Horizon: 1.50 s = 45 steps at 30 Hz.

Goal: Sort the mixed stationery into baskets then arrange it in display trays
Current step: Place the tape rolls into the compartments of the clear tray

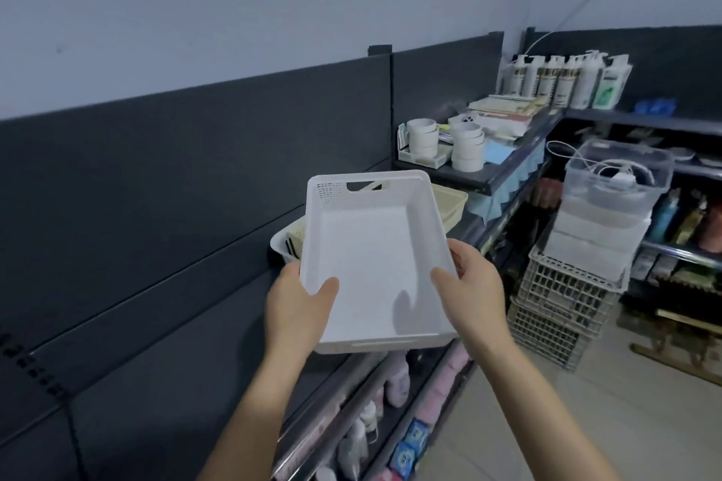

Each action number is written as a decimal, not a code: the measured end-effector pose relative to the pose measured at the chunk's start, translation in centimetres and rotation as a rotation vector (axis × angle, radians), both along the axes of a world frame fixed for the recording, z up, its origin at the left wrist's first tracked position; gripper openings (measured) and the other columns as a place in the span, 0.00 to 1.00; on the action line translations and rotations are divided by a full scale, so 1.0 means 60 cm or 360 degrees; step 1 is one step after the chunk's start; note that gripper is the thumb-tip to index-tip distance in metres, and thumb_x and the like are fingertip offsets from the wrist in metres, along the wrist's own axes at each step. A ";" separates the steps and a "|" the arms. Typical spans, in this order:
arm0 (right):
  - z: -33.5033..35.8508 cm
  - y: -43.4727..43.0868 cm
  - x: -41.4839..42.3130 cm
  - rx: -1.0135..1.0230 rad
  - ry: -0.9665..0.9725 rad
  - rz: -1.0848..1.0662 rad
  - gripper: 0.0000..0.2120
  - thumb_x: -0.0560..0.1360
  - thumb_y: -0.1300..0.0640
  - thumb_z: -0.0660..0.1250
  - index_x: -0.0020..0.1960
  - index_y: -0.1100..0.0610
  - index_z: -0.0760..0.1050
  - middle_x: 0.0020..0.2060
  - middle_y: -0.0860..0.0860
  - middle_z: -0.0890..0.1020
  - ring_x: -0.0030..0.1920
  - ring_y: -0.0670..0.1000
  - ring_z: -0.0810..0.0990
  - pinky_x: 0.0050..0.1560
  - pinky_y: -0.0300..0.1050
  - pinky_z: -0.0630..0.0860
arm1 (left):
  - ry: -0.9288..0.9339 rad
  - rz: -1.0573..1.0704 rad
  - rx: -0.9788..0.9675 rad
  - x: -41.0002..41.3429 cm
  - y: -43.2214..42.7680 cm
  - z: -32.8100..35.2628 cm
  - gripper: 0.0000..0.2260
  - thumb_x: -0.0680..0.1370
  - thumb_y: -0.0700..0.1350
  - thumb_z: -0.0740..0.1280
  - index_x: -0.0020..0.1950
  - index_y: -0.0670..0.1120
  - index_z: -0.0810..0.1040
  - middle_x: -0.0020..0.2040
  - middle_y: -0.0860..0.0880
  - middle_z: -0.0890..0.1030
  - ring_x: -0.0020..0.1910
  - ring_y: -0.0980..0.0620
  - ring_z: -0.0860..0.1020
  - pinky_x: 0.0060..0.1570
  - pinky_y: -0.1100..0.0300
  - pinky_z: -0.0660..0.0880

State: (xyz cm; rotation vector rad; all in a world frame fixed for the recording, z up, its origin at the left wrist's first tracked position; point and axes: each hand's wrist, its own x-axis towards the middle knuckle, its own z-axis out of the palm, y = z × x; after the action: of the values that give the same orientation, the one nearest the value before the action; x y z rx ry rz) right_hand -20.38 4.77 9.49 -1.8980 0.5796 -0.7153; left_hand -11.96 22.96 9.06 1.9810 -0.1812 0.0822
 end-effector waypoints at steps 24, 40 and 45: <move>-0.004 -0.234 0.376 -0.0087 0.0137 0.0945 0.18 0.72 0.65 0.61 0.59 0.53 0.77 0.49 0.46 0.82 0.50 0.49 0.80 0.50 0.50 0.78 | 0.0087 0.0797 -0.0030 0.180 -0.208 -0.046 0.06 0.72 0.46 0.68 0.43 0.53 0.71 0.39 0.56 0.79 0.37 0.58 0.77 0.28 0.62 0.69; -0.076 -0.257 0.479 -0.0542 0.0396 0.1105 0.04 0.75 0.62 0.61 0.49 0.59 0.72 0.37 0.48 0.77 0.34 0.43 0.73 0.30 0.35 0.65 | 0.0405 0.0920 0.0532 0.218 -0.224 -0.079 0.21 0.76 0.50 0.67 0.65 0.44 0.67 0.52 0.48 0.77 0.45 0.49 0.76 0.34 0.60 0.70; -0.073 -0.276 0.507 -0.0718 0.0351 0.1313 0.08 0.76 0.60 0.61 0.39 0.59 0.71 0.32 0.51 0.75 0.32 0.49 0.72 0.29 0.40 0.63 | 0.0533 0.1116 0.0679 0.208 -0.260 -0.056 0.20 0.78 0.53 0.65 0.61 0.41 0.68 0.54 0.43 0.77 0.49 0.44 0.76 0.46 0.51 0.76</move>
State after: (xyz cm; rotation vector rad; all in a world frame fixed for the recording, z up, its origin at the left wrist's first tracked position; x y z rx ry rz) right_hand 10.07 -11.79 5.09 -2.3888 -0.2851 -0.0885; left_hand 0.50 7.33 5.69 2.3601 0.7763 0.1705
